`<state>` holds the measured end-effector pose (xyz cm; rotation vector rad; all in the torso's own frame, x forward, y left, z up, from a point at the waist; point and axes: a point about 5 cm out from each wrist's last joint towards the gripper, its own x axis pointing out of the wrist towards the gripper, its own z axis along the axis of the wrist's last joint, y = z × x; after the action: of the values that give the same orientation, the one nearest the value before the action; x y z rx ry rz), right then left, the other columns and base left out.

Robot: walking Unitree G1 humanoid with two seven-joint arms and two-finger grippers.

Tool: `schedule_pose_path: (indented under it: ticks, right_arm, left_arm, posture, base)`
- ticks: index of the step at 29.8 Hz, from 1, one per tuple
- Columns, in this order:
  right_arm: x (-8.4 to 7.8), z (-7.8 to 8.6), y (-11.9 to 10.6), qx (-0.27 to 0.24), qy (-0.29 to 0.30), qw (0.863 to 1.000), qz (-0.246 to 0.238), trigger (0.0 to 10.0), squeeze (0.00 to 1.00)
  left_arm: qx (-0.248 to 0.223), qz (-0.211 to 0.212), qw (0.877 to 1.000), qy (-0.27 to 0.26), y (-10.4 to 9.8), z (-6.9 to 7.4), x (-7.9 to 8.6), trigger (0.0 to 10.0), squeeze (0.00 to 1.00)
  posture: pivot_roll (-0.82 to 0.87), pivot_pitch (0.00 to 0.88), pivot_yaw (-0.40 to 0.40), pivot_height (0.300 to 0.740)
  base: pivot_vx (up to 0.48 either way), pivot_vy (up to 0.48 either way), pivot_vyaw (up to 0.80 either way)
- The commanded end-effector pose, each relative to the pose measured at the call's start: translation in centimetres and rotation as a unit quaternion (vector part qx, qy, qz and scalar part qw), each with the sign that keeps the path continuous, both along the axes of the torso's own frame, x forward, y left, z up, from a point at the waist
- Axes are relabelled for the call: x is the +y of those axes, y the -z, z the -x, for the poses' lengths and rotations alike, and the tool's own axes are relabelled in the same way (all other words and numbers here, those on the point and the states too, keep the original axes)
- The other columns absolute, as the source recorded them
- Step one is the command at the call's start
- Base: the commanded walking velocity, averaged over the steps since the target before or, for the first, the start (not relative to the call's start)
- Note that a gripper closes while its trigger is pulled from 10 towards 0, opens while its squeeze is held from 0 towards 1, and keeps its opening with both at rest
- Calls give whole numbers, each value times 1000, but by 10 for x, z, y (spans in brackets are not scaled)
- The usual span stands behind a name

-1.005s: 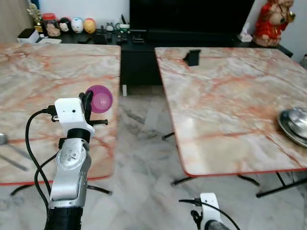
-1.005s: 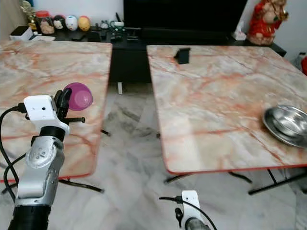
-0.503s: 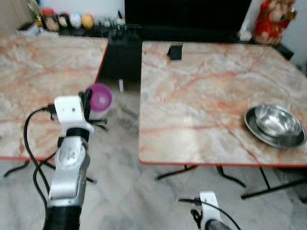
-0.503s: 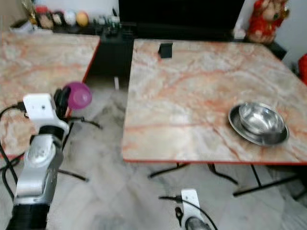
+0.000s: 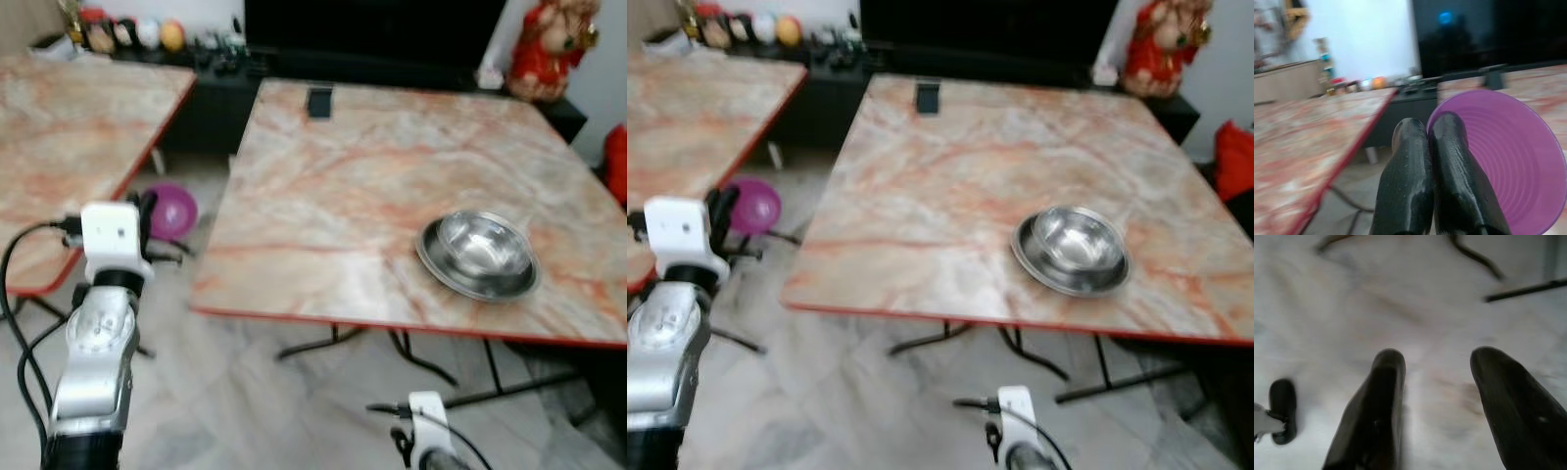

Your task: Setting the table

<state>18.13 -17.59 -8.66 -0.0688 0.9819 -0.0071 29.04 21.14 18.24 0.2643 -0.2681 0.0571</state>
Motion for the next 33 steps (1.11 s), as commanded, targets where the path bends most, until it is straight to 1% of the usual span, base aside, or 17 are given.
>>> schedule_pose_path:
  ticks: [1,5,9,10,11,16,22,24,27,29,33]
  right_arm:
    - [2,-2,-1,-4,3,1000,-4,10000,0]
    - [1,-2,-1,-4,3,1000,-5,10000,0]
    - [1,-2,-1,-5,4,1000,-5,10000,0]
    - [1,-2,-1,-5,5,1000,-5,10000,0]
    - [1,-2,-1,-5,6,1000,-5,10000,0]
    - [1,-2,-1,-6,8,1000,-5,10000,0]
    - [3,-1,0,-7,10,1000,-7,10000,0]
    - [3,-1,0,-7,11,1000,-7,10000,0]
    - [2,-1,0,-7,13,1000,-7,10000,0]
    - [2,-1,-1,-7,11,1000,-7,10000,0]
    - [1,-1,-1,-7,9,1000,-7,10000,0]
  left_arm:
    - [-6,-14,1000,-2,-3,1,5,10000,0]
    - [-4,-24,1000,5,-2,0,3,10000,0]
    - [14,-39,999,19,3,-1,0,10000,0]
    - [29,-45,998,20,7,-2,-1,10000,0]
    - [35,-46,998,19,9,-2,-1,10000,0]
    - [40,-48,998,18,10,-2,1,10000,0]
    - [40,-21,999,9,9,-6,2,10000,0]
    - [36,11,999,1,8,-9,2,10000,0]
    - [36,41,998,-11,8,-9,5,10000,0]
    - [27,62,998,-17,7,-9,6,10000,0]
    - [21,57,998,-11,5,-8,5,10000,0]
  posture:
    - [82,0,-78,740]
    - [80,0,-80,740]
    - [78,0,-79,740]
    - [77,0,-77,740]
    - [77,0,-77,740]
    - [76,0,-67,740]
    - [62,0,-56,740]
    - [61,0,-59,740]
    - [62,0,-63,740]
    - [65,0,-69,740]
    - [65,0,-73,740]
  base:
    - [0,-428,0]
    - [0,-428,0]
    - [0,-366,0]
    - [0,0,0]
    - [0,0,0]
    - [0,0,0]
    - [0,0,0]
    - [0,0,0]
    - [0,0,0]
    - [0,0,0]
    - [0,0,0]
